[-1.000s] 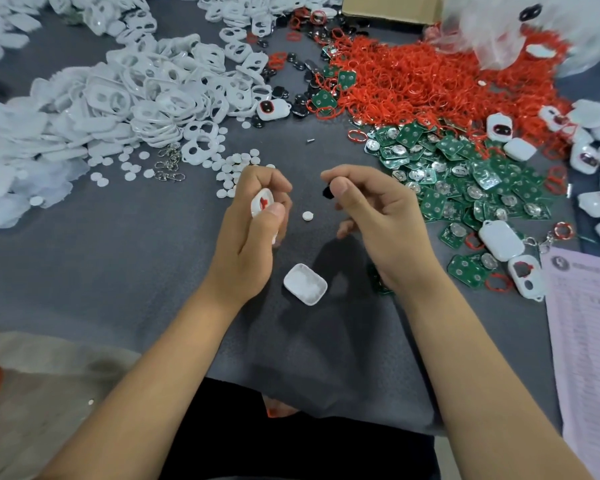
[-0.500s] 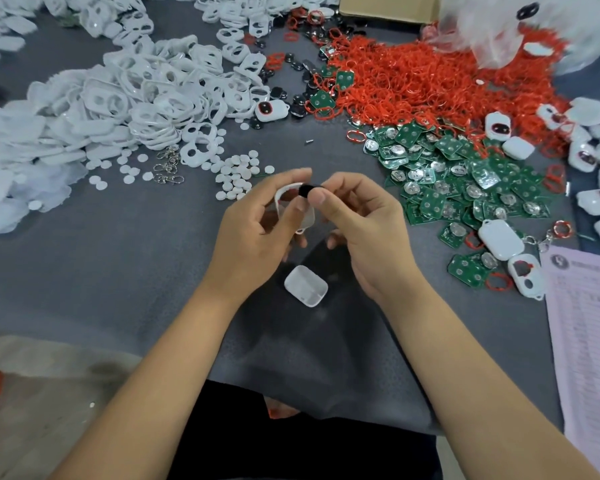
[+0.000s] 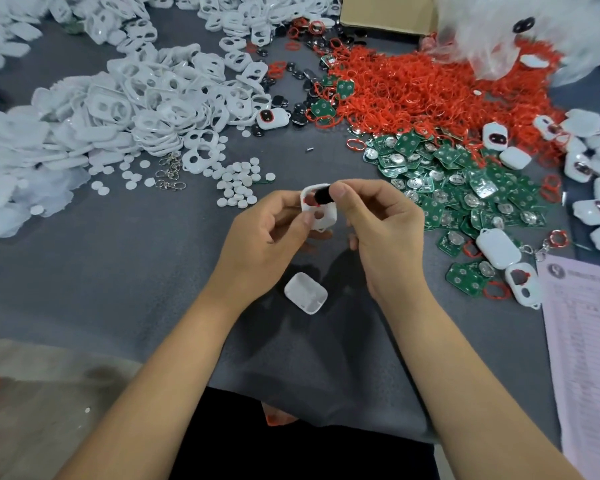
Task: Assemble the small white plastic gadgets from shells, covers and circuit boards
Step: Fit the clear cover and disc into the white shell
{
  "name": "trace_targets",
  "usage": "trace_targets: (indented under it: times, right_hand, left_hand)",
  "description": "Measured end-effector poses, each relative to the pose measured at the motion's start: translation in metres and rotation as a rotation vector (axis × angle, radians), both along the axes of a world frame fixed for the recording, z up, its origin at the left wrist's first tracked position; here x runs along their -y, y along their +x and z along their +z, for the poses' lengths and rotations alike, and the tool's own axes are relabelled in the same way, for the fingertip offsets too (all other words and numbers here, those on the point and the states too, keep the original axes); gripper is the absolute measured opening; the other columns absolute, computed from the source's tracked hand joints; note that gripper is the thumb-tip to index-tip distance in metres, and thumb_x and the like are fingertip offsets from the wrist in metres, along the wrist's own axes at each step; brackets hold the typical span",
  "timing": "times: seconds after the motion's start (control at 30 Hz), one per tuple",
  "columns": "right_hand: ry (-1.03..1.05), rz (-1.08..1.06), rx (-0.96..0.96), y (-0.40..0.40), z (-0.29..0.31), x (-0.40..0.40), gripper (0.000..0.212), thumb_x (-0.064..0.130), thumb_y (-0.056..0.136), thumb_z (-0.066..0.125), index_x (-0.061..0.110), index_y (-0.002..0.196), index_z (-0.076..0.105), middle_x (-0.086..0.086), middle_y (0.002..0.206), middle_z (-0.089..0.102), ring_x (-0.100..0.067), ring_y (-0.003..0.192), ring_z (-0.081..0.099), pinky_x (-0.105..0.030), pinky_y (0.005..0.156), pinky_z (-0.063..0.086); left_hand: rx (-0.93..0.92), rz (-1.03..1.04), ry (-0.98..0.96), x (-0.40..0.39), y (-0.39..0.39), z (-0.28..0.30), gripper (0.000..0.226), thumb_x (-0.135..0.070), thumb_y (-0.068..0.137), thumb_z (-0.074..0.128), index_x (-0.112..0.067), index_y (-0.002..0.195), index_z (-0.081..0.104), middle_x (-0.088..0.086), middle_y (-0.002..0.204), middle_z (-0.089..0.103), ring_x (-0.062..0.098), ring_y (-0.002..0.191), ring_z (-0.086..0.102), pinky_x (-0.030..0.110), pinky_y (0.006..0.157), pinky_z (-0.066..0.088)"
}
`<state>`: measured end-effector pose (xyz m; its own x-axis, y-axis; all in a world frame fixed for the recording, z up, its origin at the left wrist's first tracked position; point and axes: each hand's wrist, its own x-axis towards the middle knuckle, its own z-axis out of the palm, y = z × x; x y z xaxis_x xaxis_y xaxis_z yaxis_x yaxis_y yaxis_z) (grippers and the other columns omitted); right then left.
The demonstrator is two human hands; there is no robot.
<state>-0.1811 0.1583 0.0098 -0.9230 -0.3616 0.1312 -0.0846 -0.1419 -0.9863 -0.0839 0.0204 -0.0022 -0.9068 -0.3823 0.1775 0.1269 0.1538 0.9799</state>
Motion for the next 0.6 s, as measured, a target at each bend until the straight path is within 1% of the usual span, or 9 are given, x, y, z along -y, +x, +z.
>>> trace_targets:
  times: [0.07, 0.17, 0.23, 0.3, 0.43, 0.5, 0.6]
  right_hand:
    - [0.002, -0.016, -0.055, 0.003, 0.001, 0.001, 0.006, 0.023, 0.094, 0.076, 0.019, 0.089, 0.077, 0.011, 0.069, 0.068, 0.000, 0.056, 0.051, -0.018, 0.056, 0.040]
    - [0.050, -0.053, -0.168, 0.008, 0.003, 0.005, 0.008, 0.019, 0.095, 0.075, 0.014, 0.089, 0.074, 0.011, 0.073, 0.070, 0.000, 0.061, 0.056, -0.016, 0.060, 0.043]
    - [0.080, -0.076, -0.227, 0.013, 0.003, 0.007, 0.009, 0.017, 0.095, 0.075, 0.013, 0.087, 0.072, 0.008, 0.074, 0.071, -0.007, 0.062, 0.059, -0.019, 0.061, 0.046]
    - [0.117, -0.106, -0.265, 0.017, 0.003, 0.009, 0.011, 0.016, 0.094, 0.076, 0.013, 0.085, 0.071, 0.007, 0.074, 0.069, -0.019, 0.065, 0.061, -0.023, 0.061, 0.048]
    - [0.167, -0.143, -0.263, 0.018, 0.000, 0.011, 0.013, 0.015, 0.095, 0.074, 0.009, 0.085, 0.069, -0.005, 0.075, 0.068, -0.026, 0.066, 0.060, -0.028, 0.059, 0.048]
    - [0.174, -0.132, -0.252, 0.017, -0.001, 0.012, 0.013, 0.014, 0.095, 0.074, 0.010, 0.085, 0.068, -0.004, 0.074, 0.067, -0.024, 0.066, 0.060, -0.030, 0.060, 0.049]
    - [0.171, -0.113, -0.263, 0.017, -0.002, 0.013, 0.012, 0.011, 0.095, 0.073, 0.011, 0.086, 0.065, 0.002, 0.074, 0.062, -0.010, 0.065, 0.055, -0.023, 0.062, 0.045]
  left_hand:
    - [-0.001, -0.013, 0.008, -0.001, 0.000, 0.001, 0.016, -0.026, 0.106, 0.060, -0.026, 0.119, 0.069, -0.007, 0.107, 0.079, 0.015, 0.098, 0.078, 0.025, 0.076, 0.062]
    - [-0.004, -0.013, 0.007, -0.001, 0.001, 0.003, 0.017, -0.023, 0.106, 0.060, -0.028, 0.119, 0.069, -0.010, 0.102, 0.079, 0.012, 0.096, 0.077, 0.023, 0.073, 0.062]
    - [0.008, -0.008, 0.016, 0.000, 0.001, 0.004, 0.017, -0.021, 0.106, 0.060, -0.022, 0.120, 0.069, -0.007, 0.100, 0.079, 0.013, 0.094, 0.078, 0.025, 0.073, 0.063]
    - [0.024, -0.007, 0.014, 0.001, 0.001, 0.004, 0.018, -0.019, 0.106, 0.061, -0.014, 0.121, 0.069, -0.003, 0.099, 0.080, 0.015, 0.094, 0.078, 0.027, 0.074, 0.063]
    - [0.041, -0.008, 0.040, 0.001, 0.001, 0.005, 0.019, -0.016, 0.106, 0.060, -0.008, 0.121, 0.069, 0.000, 0.097, 0.080, 0.015, 0.093, 0.078, 0.026, 0.073, 0.063]
    - [0.037, -0.004, 0.033, 0.001, 0.001, 0.006, 0.020, -0.015, 0.105, 0.061, -0.006, 0.121, 0.068, 0.000, 0.098, 0.080, 0.013, 0.093, 0.077, 0.023, 0.074, 0.062]
    - [0.029, 0.006, 0.015, 0.001, 0.001, 0.007, 0.018, -0.012, 0.105, 0.061, -0.006, 0.120, 0.068, -0.005, 0.099, 0.080, 0.008, 0.092, 0.076, 0.017, 0.074, 0.059]
